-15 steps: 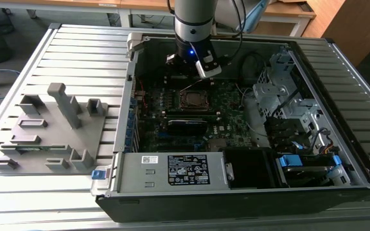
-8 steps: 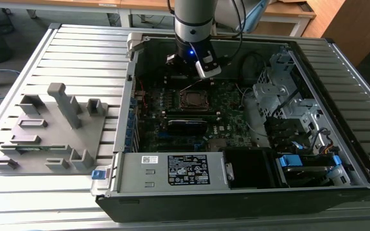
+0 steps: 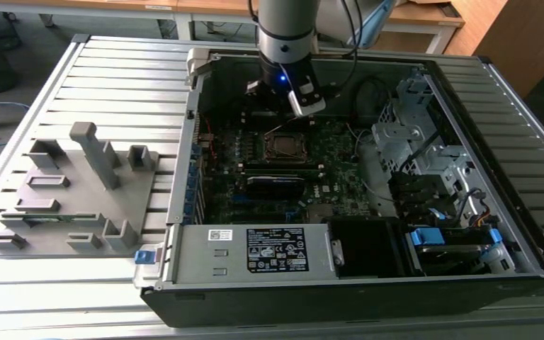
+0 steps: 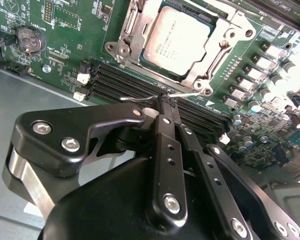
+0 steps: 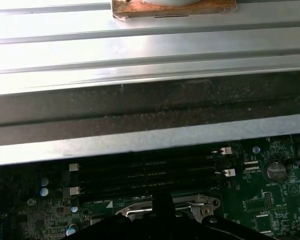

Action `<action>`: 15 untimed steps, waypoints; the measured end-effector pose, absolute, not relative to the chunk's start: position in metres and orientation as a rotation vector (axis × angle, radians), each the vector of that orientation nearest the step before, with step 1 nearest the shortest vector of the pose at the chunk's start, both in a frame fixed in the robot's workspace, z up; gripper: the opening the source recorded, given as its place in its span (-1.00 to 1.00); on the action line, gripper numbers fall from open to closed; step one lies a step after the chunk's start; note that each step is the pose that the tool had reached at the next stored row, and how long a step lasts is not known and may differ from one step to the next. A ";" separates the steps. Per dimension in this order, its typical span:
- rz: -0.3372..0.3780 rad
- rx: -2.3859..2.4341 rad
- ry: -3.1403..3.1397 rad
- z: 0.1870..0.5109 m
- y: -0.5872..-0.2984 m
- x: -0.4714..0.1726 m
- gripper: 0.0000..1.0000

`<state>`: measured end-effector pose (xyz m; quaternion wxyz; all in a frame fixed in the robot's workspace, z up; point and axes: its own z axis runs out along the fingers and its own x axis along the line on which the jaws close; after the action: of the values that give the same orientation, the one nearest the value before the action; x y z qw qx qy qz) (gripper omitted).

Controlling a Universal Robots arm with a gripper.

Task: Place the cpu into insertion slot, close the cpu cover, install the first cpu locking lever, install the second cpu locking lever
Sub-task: 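Install the first cpu locking lever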

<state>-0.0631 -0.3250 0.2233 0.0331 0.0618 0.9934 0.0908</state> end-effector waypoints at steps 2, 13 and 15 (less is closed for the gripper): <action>0.280 0.201 3.055 0.222 -0.325 -0.062 -0.79; 0.280 0.225 3.052 0.221 -0.325 -0.060 -0.79; 0.280 0.225 3.052 0.221 -0.325 -0.060 -0.79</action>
<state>-0.0605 -0.3250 0.2209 0.0341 0.0732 0.9926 0.0910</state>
